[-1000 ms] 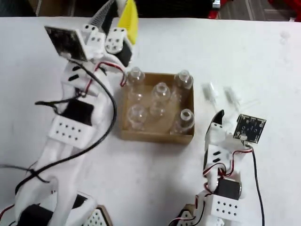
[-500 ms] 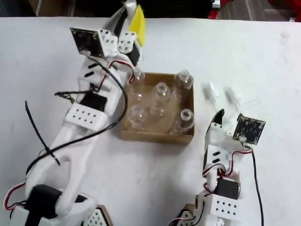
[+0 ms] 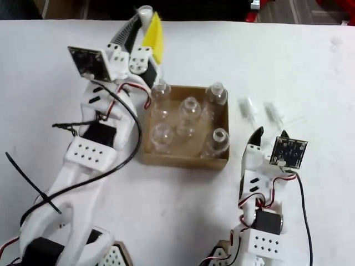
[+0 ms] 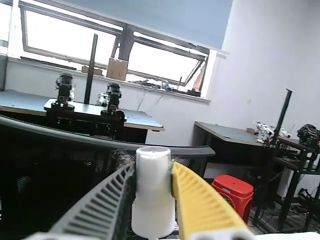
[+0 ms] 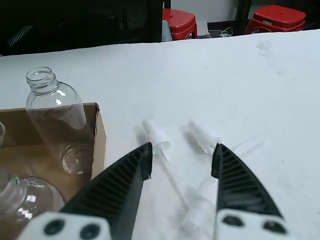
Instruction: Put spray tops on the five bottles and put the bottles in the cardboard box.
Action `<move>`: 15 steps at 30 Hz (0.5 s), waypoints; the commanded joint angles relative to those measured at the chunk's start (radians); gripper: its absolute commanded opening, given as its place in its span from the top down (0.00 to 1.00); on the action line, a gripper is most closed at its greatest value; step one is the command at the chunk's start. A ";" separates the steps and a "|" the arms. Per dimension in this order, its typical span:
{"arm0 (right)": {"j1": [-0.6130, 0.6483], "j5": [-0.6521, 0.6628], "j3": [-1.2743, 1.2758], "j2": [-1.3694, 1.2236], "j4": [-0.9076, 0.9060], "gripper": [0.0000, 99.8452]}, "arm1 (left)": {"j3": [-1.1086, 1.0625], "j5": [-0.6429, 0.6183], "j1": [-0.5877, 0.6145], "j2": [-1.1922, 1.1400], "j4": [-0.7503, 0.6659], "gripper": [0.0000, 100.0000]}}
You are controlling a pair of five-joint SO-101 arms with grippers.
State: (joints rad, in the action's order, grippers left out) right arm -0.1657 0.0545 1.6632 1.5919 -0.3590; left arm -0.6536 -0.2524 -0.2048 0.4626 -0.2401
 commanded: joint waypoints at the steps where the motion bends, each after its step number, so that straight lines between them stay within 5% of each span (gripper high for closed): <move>1: 0.008 0.020 -0.002 -0.001 0.024 0.83 | 0.005 0.014 0.027 -0.012 0.002 0.98; 15: 0.008 0.023 -0.002 -0.001 0.024 0.83 | 0.003 0.008 0.019 -0.090 0.002 0.98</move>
State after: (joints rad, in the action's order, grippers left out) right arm -0.1642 0.0560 1.6648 1.5919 -0.3590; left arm -0.6644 -0.2524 -0.1941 0.3767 -0.2401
